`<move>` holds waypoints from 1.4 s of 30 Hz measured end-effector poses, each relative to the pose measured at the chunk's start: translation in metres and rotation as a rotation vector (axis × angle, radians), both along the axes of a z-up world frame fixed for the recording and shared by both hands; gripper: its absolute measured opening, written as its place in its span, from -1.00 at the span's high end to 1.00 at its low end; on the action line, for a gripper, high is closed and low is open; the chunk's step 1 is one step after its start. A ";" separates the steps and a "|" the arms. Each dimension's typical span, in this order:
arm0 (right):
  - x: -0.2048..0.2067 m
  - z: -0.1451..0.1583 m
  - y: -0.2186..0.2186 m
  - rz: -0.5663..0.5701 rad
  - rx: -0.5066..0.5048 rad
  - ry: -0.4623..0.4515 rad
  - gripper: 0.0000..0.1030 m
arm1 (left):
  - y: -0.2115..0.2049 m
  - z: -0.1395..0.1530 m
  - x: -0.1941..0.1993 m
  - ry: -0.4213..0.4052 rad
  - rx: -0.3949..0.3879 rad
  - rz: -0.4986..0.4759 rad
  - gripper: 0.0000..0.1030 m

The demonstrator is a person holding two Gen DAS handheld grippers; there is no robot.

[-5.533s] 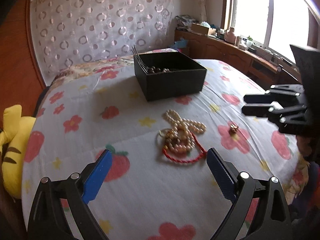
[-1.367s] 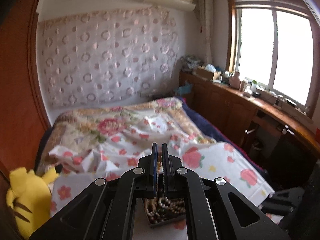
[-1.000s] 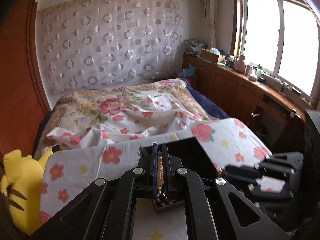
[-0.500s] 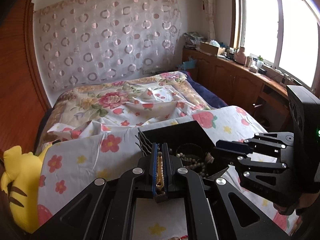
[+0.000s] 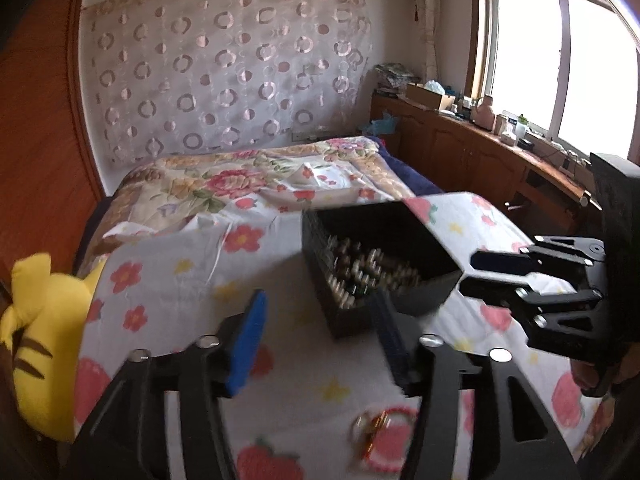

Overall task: Organize jewelry
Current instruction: 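Grasp the red cord bracelet with the right tool and lift it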

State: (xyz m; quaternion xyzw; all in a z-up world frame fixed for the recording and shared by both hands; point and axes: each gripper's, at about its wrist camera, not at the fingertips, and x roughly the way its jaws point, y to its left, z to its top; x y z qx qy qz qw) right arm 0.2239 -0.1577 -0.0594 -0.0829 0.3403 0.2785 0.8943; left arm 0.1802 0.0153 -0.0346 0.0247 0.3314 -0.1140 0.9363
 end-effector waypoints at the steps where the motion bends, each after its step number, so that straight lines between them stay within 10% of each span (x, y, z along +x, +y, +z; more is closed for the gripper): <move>1: -0.008 -0.006 0.004 0.019 -0.010 0.016 0.34 | 0.003 -0.003 -0.007 -0.005 0.012 0.012 -0.14; 7: -0.042 -0.030 0.029 0.102 -0.037 0.066 0.34 | 0.023 -0.016 -0.044 -0.005 -0.019 0.038 -0.55; 26: -0.058 -0.058 0.071 0.138 -0.153 0.105 0.94 | 0.042 -0.033 -0.088 0.012 -0.036 0.042 -0.58; 42: -0.097 -0.003 0.015 0.133 -0.001 0.018 0.95 | 0.012 -0.048 -0.086 0.048 -0.011 -0.016 -0.59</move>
